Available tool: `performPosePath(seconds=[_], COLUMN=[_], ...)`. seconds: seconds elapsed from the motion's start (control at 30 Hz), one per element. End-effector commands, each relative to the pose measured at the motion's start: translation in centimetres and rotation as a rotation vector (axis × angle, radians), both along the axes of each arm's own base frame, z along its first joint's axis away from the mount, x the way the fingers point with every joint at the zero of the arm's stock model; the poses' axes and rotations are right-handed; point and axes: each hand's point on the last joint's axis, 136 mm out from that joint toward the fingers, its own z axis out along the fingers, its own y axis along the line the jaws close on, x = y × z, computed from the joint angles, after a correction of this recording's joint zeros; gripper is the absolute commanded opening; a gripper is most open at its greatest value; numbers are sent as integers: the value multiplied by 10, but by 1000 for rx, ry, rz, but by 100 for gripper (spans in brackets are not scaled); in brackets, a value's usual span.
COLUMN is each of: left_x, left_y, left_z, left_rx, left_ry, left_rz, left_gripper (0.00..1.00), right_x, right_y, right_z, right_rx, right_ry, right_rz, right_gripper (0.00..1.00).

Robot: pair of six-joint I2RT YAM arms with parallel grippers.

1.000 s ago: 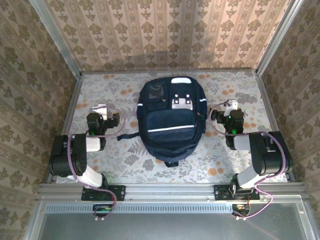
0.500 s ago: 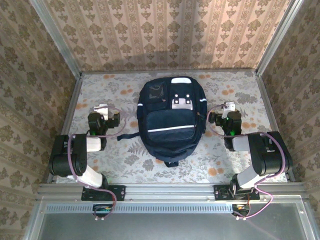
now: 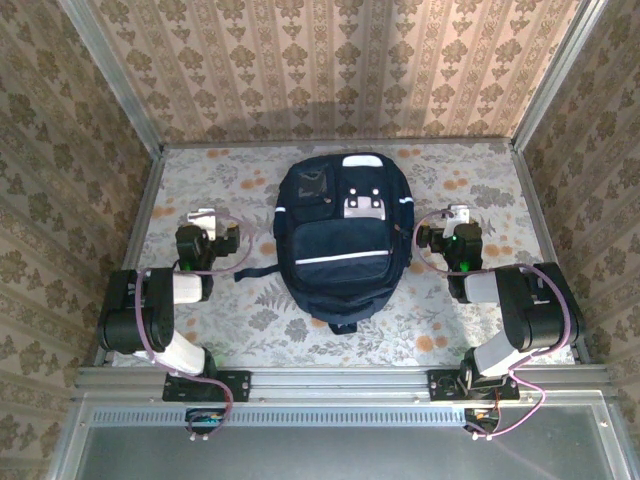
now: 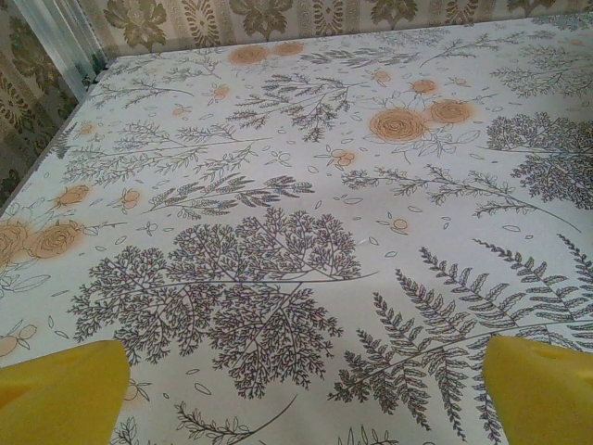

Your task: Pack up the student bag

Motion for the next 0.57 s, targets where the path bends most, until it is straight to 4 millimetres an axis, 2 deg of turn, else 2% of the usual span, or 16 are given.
performPosePath(seconds=[0.0, 0.53], left_x=[2, 2], left_y=[0, 2], left_z=[5, 5], left_rx=[16, -4], left_ry=[-16, -14], left_rz=[-3, -14], left_gripper=[100, 100], right_x=[1, 1], right_y=[-3, -3], right_z=[9, 9], right_rx=[-19, -18], right_ry=[-34, -33], right_rz=[-15, -16], right_gripper=[100, 100])
